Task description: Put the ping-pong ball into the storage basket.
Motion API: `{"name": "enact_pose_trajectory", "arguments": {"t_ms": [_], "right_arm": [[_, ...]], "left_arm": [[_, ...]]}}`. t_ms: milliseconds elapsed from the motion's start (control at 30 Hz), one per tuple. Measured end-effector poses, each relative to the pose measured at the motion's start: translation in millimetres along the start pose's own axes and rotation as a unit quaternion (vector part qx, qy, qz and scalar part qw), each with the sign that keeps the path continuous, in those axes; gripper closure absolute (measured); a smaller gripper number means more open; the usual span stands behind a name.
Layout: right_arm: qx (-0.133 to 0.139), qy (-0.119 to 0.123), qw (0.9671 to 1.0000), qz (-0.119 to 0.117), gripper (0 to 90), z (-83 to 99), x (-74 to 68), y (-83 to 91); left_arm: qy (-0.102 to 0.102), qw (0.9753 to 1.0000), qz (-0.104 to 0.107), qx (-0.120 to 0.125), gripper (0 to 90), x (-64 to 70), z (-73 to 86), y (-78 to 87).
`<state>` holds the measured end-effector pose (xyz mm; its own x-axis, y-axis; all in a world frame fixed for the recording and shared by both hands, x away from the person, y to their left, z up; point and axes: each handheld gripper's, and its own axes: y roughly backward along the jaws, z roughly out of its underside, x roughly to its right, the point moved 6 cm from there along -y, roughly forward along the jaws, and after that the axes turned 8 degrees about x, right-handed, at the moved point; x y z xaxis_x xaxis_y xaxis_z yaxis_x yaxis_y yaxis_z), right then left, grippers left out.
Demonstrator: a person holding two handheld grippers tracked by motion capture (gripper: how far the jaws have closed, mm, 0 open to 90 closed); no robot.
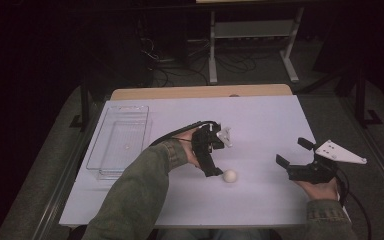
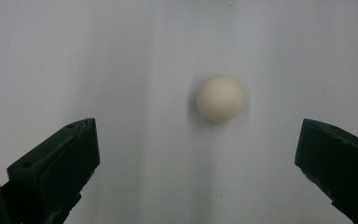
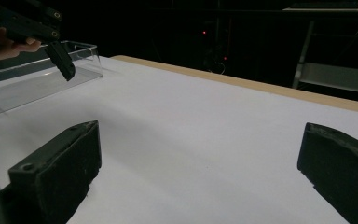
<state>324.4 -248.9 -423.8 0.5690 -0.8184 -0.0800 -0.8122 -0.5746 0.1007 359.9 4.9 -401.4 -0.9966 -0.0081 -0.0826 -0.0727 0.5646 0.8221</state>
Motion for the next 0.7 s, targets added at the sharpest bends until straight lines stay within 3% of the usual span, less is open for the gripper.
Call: {"name": "enact_pose_trajectory", "arguments": {"t_ms": [700], "right_arm": [[-0.001, 0.000, 1.0000, -0.001, 0.0, 0.3, 0.0, 0.6]], "left_arm": [[0.005, 0.9999, 0.015, 0.002, 0.0, 1.5, -1.8, -19.2]]}}
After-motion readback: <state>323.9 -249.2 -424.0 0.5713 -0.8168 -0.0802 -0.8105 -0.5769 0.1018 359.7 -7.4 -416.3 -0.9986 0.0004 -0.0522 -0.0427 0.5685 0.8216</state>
